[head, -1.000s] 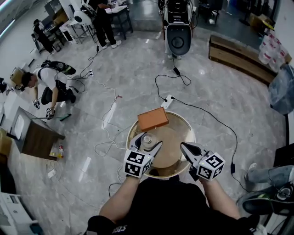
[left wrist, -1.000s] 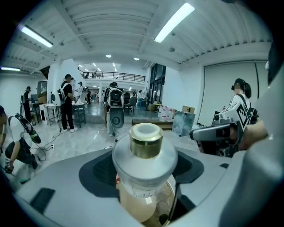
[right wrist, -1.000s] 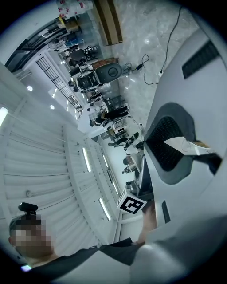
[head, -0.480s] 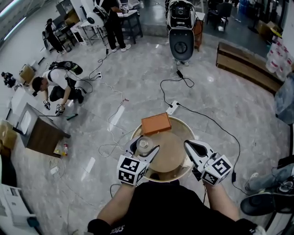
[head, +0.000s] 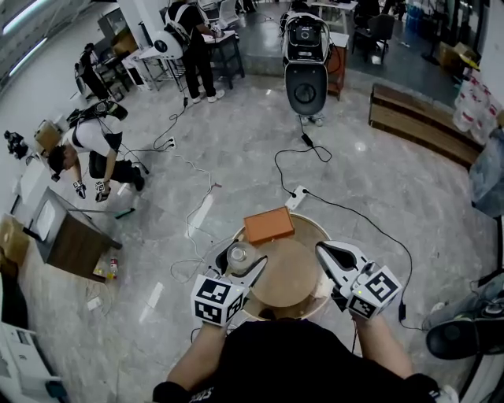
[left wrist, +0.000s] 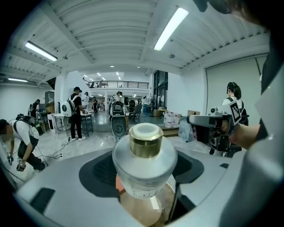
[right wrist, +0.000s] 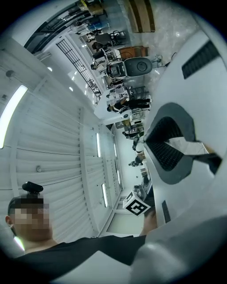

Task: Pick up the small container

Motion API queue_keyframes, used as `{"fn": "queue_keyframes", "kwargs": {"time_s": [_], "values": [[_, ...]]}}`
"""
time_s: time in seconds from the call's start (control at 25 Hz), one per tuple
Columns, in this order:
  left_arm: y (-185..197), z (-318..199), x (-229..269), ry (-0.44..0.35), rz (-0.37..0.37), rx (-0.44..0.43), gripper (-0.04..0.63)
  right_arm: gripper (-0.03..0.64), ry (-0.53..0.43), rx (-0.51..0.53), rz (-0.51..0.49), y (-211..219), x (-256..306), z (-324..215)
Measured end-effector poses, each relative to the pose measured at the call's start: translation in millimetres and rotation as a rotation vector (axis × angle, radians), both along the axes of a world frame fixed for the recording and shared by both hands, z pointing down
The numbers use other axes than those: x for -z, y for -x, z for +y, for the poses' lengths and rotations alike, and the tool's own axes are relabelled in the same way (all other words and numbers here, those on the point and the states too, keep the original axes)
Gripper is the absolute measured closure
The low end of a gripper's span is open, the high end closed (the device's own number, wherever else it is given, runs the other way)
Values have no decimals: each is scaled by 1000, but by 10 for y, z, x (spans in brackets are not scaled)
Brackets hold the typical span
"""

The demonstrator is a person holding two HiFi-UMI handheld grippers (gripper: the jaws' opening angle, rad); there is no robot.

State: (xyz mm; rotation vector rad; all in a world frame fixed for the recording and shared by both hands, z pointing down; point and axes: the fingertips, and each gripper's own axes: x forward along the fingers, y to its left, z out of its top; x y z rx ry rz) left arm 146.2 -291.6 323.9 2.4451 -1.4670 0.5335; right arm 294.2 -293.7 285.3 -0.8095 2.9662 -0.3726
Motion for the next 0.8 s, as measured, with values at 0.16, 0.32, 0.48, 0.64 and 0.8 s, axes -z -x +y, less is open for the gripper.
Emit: {"fn": "queue_keyframes", "kwargs": {"time_s": [0.16, 0.32, 0.48, 0.64, 0.8], "values": [[82, -3, 85, -14, -13, -5, 252, 604, -12, -8, 5, 46, 46, 26], [120, -15, 117, -15, -28, -20, 252, 605, -14, -28, -8, 58, 63, 52], [109, 35, 142, -19, -28, -27, 252, 604, 7, -29, -9, 78, -15, 161], [98, 125, 94, -13, -24, -33, 252, 606, 15, -25, -6, 98, -95, 265], [73, 226, 14, 11, -17, -42, 252, 606, 11, -40, -10, 57, -92, 298]]}}
